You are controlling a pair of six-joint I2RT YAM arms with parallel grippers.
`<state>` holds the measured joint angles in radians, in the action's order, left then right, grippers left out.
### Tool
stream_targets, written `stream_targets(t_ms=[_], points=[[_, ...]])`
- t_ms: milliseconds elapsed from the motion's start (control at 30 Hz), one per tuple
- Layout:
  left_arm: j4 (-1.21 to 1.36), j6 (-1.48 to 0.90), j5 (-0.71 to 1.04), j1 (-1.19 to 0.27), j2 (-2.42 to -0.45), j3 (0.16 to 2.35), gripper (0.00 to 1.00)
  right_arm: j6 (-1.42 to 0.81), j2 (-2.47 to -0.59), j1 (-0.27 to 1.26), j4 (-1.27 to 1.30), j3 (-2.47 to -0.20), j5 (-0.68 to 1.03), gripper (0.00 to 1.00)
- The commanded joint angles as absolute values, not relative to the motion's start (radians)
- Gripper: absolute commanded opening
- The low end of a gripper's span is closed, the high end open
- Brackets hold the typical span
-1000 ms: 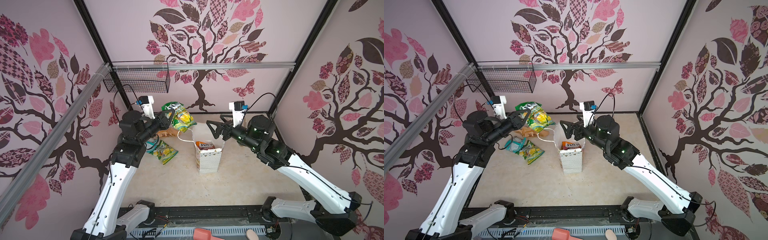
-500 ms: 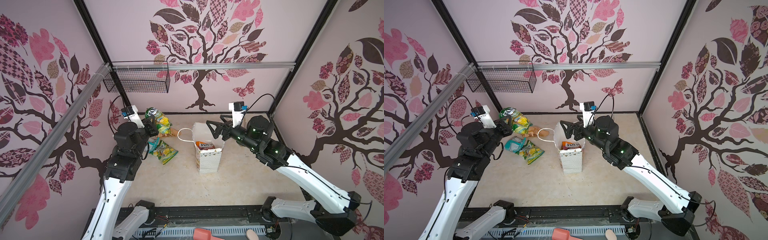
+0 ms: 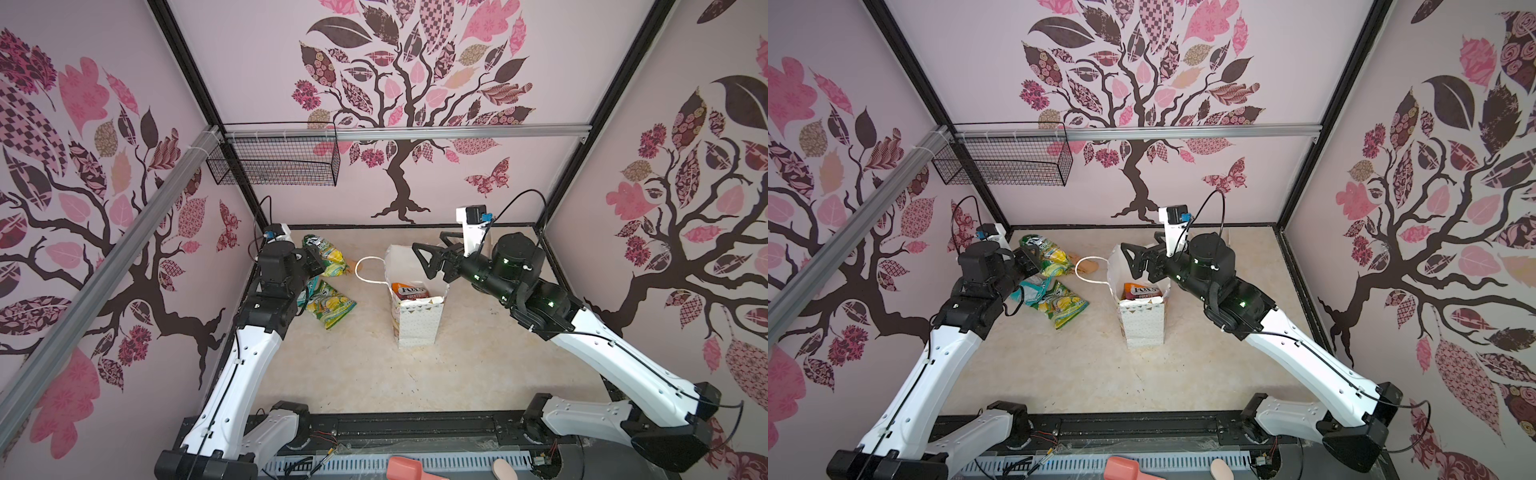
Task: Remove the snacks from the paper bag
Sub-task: 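Carry the green pack down beside the other packs with left gripper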
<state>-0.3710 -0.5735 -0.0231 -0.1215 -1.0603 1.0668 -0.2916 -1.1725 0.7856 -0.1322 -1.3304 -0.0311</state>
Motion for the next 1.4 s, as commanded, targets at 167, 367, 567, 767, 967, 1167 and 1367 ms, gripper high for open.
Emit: stream_targets(t_ms=[167, 367, 567, 767, 967, 1167, 1367], points=[[-0.087, -0.832, 0.314, -0.038, -1.162, 0.912, 0.0, -0.295, -1.177, 0.79, -0.148, -1.344, -0.048, 1.0], [0.063, -0.918, 0.423, -0.04, -1.262, 0.845, 0.0, -0.302, -1.189, 0.79, -0.15, -1.345, -0.038, 1.0], [0.154, -0.936, 0.427, -0.085, -1.357, 0.815, 0.0, -0.299, -1.192, 0.791, -0.153, -1.346, -0.041, 1.0], [0.193, -0.923, 0.413, -0.138, -1.465, 0.813, 0.0, -0.295, -1.193, 0.79, -0.162, -1.343, -0.047, 1.0], [0.229, -0.906, 0.382, -0.149, -1.555, 0.804, 0.02, -0.293, -1.195, 0.79, -0.175, -1.341, -0.05, 0.99], [0.258, -0.896, 0.366, -0.15, -1.631, 0.796, 0.09, -0.288, -1.195, 0.79, -0.194, -1.335, -0.055, 1.0], [0.198, -0.872, 0.322, -0.149, -1.648, 0.815, 0.23, -0.278, -1.198, 0.79, -0.206, -1.341, -0.058, 1.0]])
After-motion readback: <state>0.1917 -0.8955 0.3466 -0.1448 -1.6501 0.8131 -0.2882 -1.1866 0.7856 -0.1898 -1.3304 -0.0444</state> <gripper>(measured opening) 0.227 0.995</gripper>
